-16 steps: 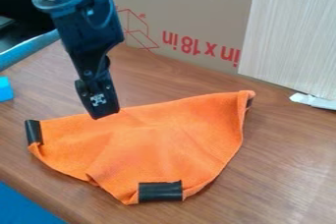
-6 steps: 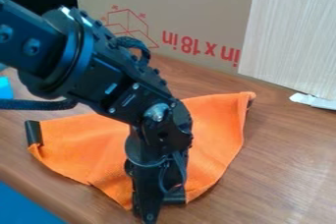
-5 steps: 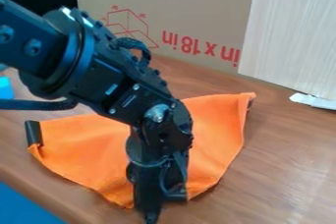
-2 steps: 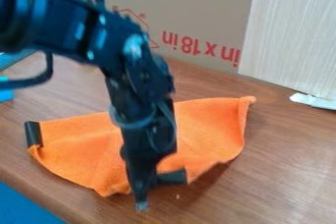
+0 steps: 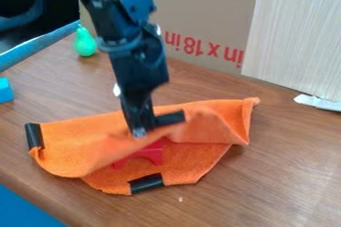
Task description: Unfold the cloth from top
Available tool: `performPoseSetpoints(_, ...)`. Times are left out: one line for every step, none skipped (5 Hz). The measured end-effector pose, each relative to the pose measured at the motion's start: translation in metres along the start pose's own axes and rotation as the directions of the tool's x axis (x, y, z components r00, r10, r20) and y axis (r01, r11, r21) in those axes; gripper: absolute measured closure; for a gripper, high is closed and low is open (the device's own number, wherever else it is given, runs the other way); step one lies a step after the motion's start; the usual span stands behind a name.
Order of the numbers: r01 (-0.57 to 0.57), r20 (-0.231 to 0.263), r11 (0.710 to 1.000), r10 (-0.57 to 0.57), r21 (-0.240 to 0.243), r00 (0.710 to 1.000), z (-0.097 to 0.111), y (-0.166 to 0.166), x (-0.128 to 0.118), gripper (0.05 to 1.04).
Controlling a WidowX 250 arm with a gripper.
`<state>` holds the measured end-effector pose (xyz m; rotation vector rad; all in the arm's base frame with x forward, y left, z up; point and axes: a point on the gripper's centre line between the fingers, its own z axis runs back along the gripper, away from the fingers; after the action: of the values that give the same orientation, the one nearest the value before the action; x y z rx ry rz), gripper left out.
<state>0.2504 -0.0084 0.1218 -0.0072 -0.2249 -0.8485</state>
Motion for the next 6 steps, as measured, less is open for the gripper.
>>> performPoseSetpoints(-0.027,-0.052,0.999,0.026,-0.028,0.998,0.001,0.033,-0.003,1.028)
performPoseSetpoints(-0.002,-0.136,0.999,-0.003,-0.040,0.991,-0.004,0.060,-0.005,1.028)
performPoseSetpoints(0.007,-0.206,1.000,-0.011,-0.024,0.979,-0.011,0.088,-0.014,1.028)
performPoseSetpoints(0.012,-0.227,1.000,-0.017,-0.022,0.974,-0.014,0.111,-0.018,1.028)
performPoseSetpoints(-0.006,-0.233,1.000,0.002,-0.016,0.973,-0.010,0.137,-0.018,1.028)
performPoseSetpoints(-0.043,-0.229,0.999,0.039,-0.009,0.973,-0.010,0.164,-0.021,1.028)
